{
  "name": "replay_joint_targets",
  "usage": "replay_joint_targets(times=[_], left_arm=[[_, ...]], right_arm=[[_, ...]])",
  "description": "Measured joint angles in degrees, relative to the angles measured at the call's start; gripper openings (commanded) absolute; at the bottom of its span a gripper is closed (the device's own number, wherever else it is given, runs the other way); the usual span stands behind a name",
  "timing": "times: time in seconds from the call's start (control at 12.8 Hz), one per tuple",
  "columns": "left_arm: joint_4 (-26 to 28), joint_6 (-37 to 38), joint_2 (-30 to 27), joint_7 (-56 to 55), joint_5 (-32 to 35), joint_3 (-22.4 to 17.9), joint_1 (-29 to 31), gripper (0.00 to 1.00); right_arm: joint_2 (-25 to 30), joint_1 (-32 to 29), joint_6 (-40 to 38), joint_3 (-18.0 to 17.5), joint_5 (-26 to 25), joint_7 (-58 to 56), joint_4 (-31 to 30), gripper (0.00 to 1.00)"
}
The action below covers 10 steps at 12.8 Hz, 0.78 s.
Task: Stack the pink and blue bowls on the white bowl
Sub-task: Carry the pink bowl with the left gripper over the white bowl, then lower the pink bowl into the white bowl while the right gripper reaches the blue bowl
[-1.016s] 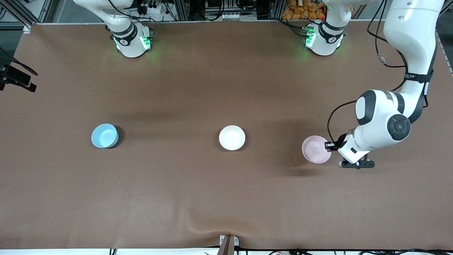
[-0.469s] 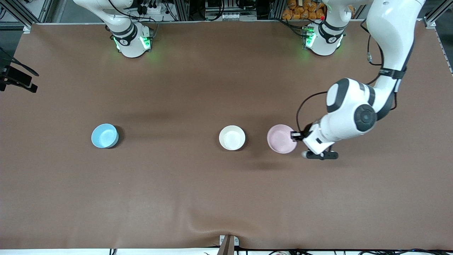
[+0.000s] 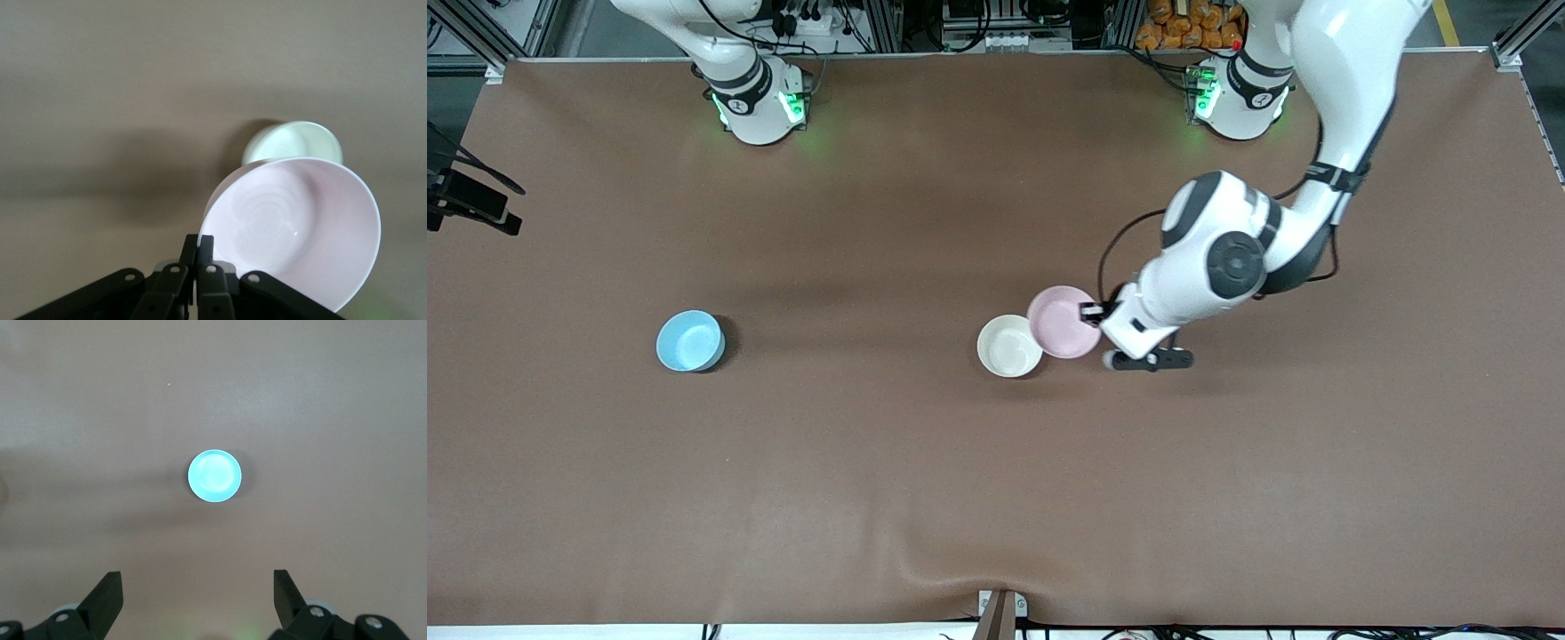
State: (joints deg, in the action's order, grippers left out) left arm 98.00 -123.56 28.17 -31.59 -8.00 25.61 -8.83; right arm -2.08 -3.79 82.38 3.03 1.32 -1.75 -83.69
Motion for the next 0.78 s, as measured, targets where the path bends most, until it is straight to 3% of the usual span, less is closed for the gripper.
replay_joint_targets(times=[0.55, 0.78], left_arm=[[-5.3, -2.0, 7.6, -2.7, 0.7, -0.2, -4.1, 0.0], [-5.6, -2.9, 9.3, -2.7, 1.6, -0.3, -5.0, 0.0]], right_arm=[[-9.4, -2.9, 0.1, 0.3, -0.1, -0.1, -0.3, 1.0], [-13.8, -4.7, 6.0, 0.3, -0.1, -1.7, -2.2, 1.0]])
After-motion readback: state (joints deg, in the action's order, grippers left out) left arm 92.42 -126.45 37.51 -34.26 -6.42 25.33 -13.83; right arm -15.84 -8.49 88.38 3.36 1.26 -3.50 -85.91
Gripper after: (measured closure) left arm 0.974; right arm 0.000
